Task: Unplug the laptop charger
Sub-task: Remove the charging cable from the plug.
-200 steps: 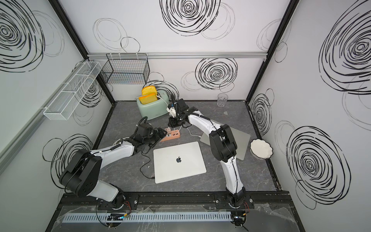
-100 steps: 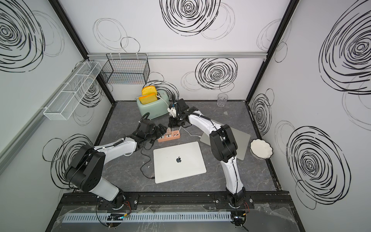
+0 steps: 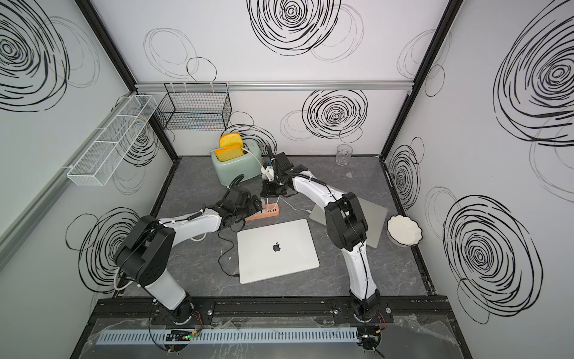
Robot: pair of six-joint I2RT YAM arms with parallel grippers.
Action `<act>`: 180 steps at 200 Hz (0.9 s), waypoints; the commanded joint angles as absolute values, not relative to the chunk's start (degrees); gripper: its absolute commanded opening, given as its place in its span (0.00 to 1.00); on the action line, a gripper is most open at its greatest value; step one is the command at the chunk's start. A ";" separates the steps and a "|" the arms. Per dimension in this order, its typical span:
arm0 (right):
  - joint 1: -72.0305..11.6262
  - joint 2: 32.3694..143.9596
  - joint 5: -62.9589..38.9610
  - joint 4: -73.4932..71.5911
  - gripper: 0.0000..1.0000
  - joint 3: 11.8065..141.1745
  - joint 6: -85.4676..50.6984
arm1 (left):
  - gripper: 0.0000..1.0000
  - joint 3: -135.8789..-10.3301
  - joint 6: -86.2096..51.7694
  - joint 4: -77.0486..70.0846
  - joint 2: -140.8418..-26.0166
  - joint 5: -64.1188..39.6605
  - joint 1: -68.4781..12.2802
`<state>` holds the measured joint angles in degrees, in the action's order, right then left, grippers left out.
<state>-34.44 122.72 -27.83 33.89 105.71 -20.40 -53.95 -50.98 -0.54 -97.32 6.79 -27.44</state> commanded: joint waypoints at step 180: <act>-28.26 127.66 -29.29 45.40 0.00 121.60 -19.02 | 0.96 -52.79 -47.37 0.78 -102.20 6.46 -28.14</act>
<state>-32.69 125.80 -31.03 40.62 121.10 -20.08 -54.76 -49.67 -5.48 -100.47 7.07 -27.77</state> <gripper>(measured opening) 0.050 0.951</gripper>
